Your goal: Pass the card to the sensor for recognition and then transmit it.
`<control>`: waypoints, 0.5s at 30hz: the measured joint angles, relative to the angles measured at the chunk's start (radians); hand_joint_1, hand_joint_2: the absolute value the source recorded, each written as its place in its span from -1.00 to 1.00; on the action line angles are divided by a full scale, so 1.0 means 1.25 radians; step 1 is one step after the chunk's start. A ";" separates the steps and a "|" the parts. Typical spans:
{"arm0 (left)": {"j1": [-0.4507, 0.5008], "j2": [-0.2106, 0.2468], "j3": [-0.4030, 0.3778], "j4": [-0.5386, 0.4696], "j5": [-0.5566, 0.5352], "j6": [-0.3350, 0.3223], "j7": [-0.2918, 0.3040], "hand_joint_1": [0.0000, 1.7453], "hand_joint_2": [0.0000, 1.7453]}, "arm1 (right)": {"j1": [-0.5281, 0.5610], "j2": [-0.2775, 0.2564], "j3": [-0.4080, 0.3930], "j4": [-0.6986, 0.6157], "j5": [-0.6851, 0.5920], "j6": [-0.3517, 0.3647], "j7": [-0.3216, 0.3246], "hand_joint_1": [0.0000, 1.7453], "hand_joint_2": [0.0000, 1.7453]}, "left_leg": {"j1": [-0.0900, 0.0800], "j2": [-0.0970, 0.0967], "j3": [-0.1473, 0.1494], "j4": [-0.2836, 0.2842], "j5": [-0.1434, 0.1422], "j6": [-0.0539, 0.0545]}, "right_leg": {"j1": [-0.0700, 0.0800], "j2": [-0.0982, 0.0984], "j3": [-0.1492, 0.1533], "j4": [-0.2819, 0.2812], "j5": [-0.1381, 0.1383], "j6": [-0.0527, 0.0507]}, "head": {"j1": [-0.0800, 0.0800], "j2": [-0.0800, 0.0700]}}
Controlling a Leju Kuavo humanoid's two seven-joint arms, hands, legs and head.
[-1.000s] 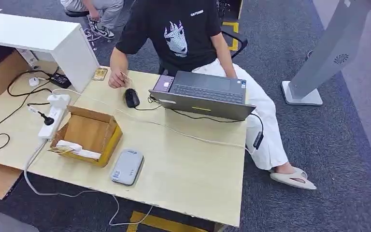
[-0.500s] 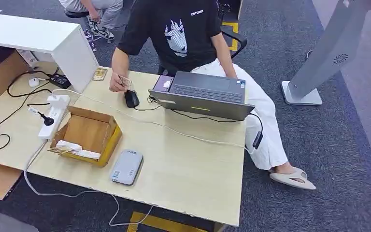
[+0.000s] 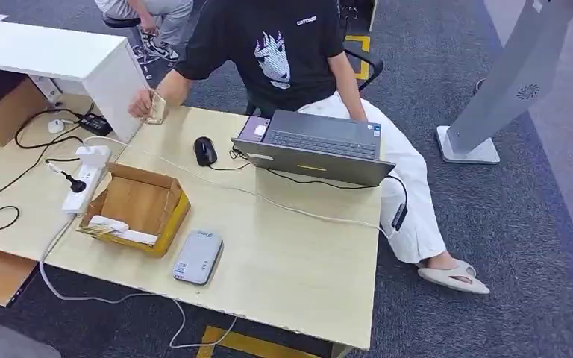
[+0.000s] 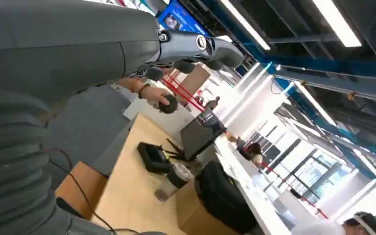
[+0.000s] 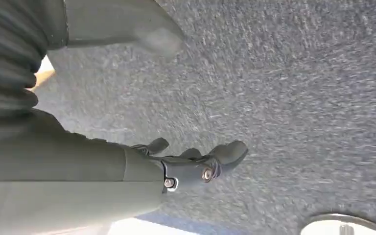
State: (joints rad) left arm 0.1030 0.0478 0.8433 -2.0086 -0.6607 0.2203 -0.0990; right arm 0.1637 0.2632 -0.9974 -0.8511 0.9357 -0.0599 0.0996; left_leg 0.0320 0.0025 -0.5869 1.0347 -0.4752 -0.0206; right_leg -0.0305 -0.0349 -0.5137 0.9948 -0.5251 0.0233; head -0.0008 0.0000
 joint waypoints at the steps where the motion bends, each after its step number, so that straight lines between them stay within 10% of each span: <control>1: -0.002 0.021 -0.036 0.016 -0.005 0.019 0.016 -1.00 1.00 | -0.005 0.000 -0.013 0.001 0.012 0.002 -0.006 -1.00 1.00 | 0.000 0.000 0.000 0.000 0.000 0.000 | 0.000 0.000 0.000 0.000 0.001 -0.001 | -0.001 0.000; 7: -0.066 0.129 -0.268 0.167 -0.212 0.042 0.112 -1.00 1.00 | -0.029 0.000 -0.080 0.014 0.066 0.011 -0.035 -1.00 1.00 | -0.001 0.000 0.000 0.000 0.002 0.001 | -0.001 0.000 0.000 0.000 0.002 0.000 | 0.000 0.000; 15: -0.125 0.162 -0.444 0.302 -0.290 0.036 0.145 -1.00 1.00 | -0.036 0.002 -0.129 0.009 0.122 0.056 -0.034 -1.00 1.00 | -0.001 0.001 -0.001 0.000 0.002 0.001 | -0.001 0.001 0.001 0.000 0.003 0.000 | 0.000 0.000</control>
State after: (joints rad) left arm -0.0536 0.2499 0.2881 -1.6317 -1.0227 0.2647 0.0820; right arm 0.1184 0.2651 -1.1581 -0.8392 1.0883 0.0095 0.0572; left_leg 0.0310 0.0033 -0.5878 1.0351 -0.4731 -0.0193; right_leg -0.0314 -0.0332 -0.5125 0.9947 -0.5217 0.0234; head -0.0011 0.0000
